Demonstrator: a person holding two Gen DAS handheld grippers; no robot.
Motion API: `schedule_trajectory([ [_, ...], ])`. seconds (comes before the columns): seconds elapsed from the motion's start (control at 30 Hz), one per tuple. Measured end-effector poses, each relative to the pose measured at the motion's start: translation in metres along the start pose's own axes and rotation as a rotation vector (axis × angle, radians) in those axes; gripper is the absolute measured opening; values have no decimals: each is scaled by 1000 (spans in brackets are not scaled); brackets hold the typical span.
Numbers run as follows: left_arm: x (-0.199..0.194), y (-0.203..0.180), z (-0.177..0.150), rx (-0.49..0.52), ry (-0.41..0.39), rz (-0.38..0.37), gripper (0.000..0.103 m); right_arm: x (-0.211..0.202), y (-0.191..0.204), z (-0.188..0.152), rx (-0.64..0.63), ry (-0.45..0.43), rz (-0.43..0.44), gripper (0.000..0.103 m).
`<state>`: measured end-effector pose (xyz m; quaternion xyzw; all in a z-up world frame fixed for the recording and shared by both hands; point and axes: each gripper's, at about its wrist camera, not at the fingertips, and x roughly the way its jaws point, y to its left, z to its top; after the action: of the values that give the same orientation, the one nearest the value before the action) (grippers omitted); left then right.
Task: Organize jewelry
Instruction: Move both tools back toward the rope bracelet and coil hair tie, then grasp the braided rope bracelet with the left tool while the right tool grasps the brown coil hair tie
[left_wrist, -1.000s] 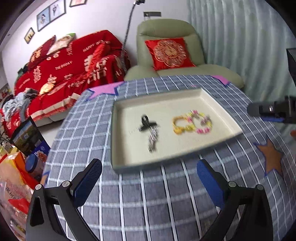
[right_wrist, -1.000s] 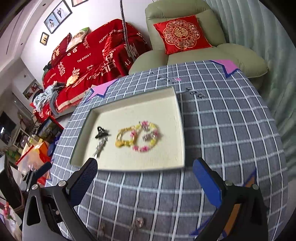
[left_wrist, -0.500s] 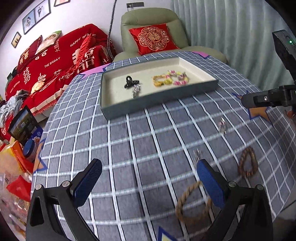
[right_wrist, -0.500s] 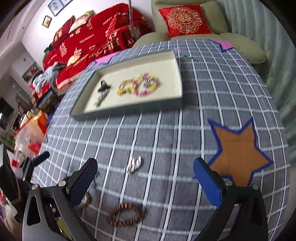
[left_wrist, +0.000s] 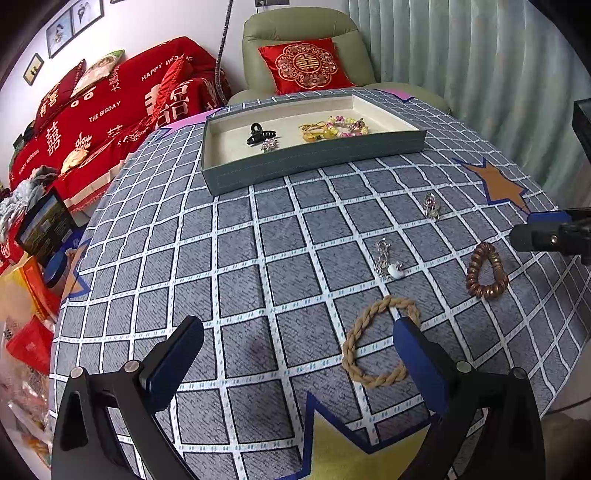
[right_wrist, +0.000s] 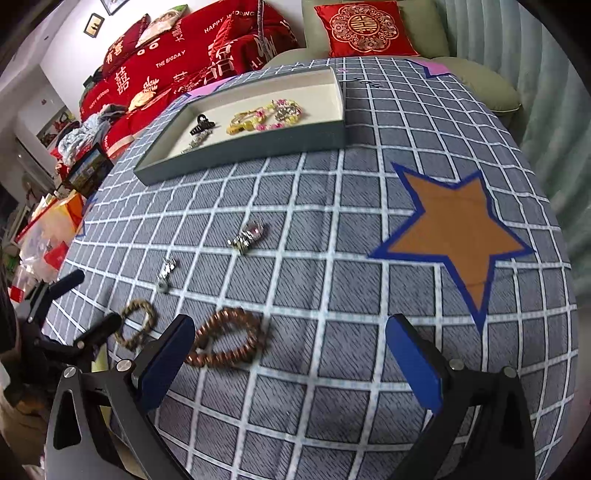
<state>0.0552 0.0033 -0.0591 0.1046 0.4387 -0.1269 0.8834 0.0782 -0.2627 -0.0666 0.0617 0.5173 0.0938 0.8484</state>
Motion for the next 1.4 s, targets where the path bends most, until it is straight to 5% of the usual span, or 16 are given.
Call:
schedule_trajectory([
  [0.3,7,-11,-4,38,16,9,103,9,13,-9,-70,2,-45,77],
  [0.7,8,-24,-6,65,17,-4,97,18,45,-24,-231,-14,-97,62],
  [1.07,1,-41,-10,103,8,-56,71,17,62,-33,-276,-37,-98,35],
  [1.17,-1,-44,-11,105,11,-85,60,16,63,-35,-271,-44,-96,20],
  [1.23,-1,-45,-11,110,13,-113,36,16,63,-34,-263,-45,-93,14],
  [1.4,-4,-50,-14,100,14,-156,17,13,56,-36,-206,-52,-64,13],
])
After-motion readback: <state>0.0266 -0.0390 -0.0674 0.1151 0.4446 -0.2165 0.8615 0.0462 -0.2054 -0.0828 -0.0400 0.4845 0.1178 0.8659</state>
